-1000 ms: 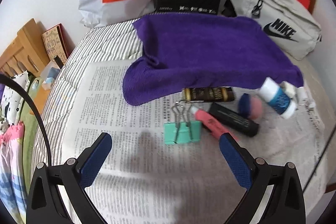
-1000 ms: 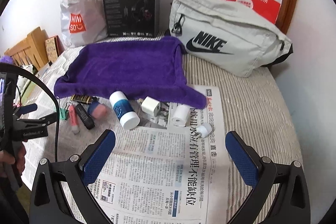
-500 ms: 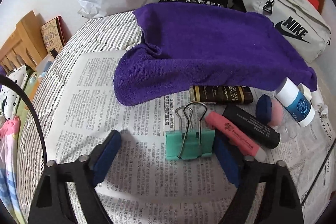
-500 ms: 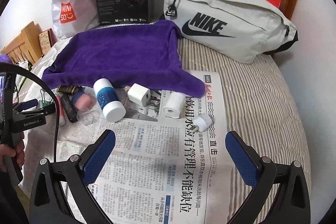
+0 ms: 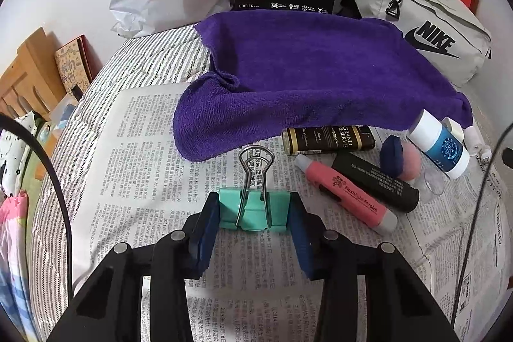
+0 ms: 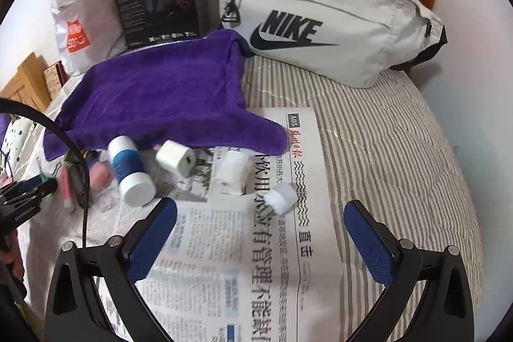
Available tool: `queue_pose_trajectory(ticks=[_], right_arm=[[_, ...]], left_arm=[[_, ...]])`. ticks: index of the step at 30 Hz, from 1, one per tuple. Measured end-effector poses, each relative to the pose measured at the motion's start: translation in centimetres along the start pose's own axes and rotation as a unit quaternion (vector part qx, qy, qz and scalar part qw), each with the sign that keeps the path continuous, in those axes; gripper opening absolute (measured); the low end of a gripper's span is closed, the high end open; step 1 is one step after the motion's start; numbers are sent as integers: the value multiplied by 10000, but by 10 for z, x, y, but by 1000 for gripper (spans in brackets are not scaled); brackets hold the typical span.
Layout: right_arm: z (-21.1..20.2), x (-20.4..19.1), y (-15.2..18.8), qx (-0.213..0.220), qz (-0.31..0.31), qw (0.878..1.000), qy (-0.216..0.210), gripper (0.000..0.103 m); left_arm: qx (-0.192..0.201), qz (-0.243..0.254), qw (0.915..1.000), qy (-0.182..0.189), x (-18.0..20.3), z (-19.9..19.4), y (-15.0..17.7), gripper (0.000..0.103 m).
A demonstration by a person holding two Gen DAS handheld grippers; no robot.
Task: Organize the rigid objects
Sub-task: 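Hold the clip in the left tool while the right tool grasps the white USB light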
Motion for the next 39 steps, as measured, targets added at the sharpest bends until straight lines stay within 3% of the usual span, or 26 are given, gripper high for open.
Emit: queue_pose_trajectory(ticks=[12, 14, 19, 23, 25, 39], right_arm=[[38, 16, 8, -261, -239, 9990, 256, 76], [45, 18, 11, -328, -173, 9991, 207, 63], [48, 18, 13, 7, -102, 9999, 69, 57], [46, 16, 14, -19, -79, 10000, 19, 35], [44, 17, 17, -65, -49, 10000, -53, 29], [34, 18, 33, -130, -61, 9999, -85, 32]], left_arm=[[47, 16, 10000, 16, 0, 0, 0, 40], [46, 17, 10000, 12, 0, 0, 0, 40], [51, 17, 10000, 12, -1, 0, 0, 40], [10, 32, 10000, 33, -1, 0, 0, 40], [8, 47, 10000, 19, -1, 0, 0, 40], [5, 83, 10000, 24, 2, -2, 2, 40]])
Point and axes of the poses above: each gripper's, at about its wrist camera, not at the fingertips, and z roughly the way its jaws point, x to its right, y to its underside, the point moved 5 cm from there along z, roughly the way its jaws point, and after that the axes turned 4 degrees about -y, right-handed, at the moved point
